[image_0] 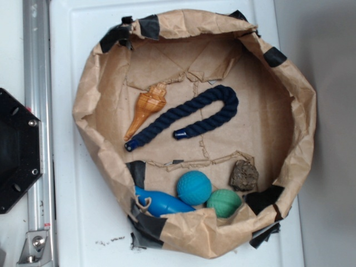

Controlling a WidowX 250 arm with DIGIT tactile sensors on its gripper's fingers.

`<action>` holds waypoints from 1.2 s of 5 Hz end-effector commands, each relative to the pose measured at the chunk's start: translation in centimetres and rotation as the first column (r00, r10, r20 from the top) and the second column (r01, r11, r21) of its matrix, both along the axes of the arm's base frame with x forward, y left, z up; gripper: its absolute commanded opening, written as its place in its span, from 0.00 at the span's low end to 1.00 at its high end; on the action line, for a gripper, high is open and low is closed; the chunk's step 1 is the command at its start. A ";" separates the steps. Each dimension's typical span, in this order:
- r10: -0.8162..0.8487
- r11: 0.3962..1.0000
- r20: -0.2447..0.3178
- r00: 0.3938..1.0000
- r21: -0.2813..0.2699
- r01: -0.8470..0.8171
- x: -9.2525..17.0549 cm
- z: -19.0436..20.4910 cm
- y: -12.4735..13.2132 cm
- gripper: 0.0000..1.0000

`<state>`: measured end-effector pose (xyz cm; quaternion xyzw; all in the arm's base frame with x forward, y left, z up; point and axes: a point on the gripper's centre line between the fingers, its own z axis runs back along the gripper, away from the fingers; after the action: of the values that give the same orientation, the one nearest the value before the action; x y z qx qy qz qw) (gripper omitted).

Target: Grab the blue rope.

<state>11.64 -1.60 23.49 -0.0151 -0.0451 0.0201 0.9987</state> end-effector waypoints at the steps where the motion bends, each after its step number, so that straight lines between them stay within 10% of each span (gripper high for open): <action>1: 0.125 0.989 -0.041 0.991 0.081 -0.121 9.7 -6.4 3.3 1.00; 5: 0.013 0.982 -0.177 0.984 0.188 0.021 16.5 -21.9 4.7 1.00; 6: 0.012 0.994 -0.165 0.986 0.111 0.007 17.6 -22.8 4.3 1.00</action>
<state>28.84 2.45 1.18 0.0426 0.0546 0.0154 0.9975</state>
